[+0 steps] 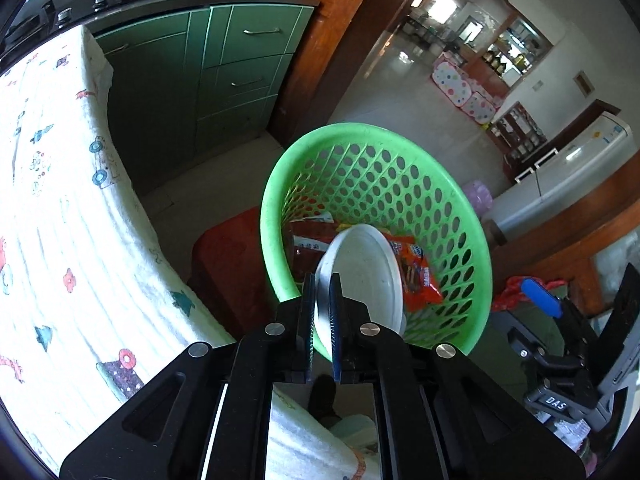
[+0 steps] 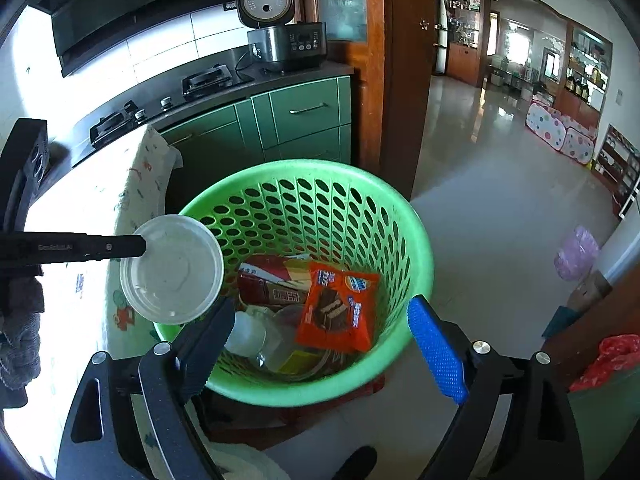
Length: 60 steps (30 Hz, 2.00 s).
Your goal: Collect trash
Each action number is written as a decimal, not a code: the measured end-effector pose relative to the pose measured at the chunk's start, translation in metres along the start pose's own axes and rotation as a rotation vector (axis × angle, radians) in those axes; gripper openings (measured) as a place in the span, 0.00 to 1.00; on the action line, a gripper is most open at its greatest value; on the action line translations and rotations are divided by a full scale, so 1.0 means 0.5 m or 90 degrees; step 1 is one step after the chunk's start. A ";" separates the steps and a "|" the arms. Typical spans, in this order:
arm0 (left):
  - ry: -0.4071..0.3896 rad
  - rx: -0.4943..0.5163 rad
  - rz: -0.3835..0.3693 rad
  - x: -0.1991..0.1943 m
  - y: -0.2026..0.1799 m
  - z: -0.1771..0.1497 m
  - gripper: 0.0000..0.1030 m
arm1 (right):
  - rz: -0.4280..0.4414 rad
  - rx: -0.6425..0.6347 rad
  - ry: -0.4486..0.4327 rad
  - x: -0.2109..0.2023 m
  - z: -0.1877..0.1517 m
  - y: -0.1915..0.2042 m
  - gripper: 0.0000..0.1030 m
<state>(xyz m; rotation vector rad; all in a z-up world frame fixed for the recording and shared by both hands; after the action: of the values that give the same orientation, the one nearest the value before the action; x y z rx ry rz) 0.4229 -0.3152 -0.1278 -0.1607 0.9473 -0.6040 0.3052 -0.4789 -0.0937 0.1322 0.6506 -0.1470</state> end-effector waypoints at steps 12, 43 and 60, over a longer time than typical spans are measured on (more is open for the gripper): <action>-0.018 0.019 0.008 -0.047 0.000 -0.010 0.17 | 0.014 0.017 -0.012 -0.042 -0.018 0.028 0.83; -0.225 0.063 0.195 -0.484 0.077 -0.182 0.83 | 0.080 -0.057 -0.078 -0.282 -0.110 0.253 0.90; -0.301 0.057 0.307 -0.684 0.122 -0.352 0.95 | 0.107 -0.086 -0.102 -0.408 -0.182 0.346 0.92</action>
<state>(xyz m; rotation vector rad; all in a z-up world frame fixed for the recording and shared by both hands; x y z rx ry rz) 0.1588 -0.0539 -0.0106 0.0096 0.4706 -0.1457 0.1214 -0.2747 -0.0275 0.0445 0.4857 0.0485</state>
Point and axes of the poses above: each gripper's, at about its wrist camera, not at the fingertips, and x roughly the way its jaws point, y to its left, z to its top, the point moved 5 cm from there along x, roughly the way its jaws point, and after that the axes turned 11 degrees about -y, right-handed, at the moved point
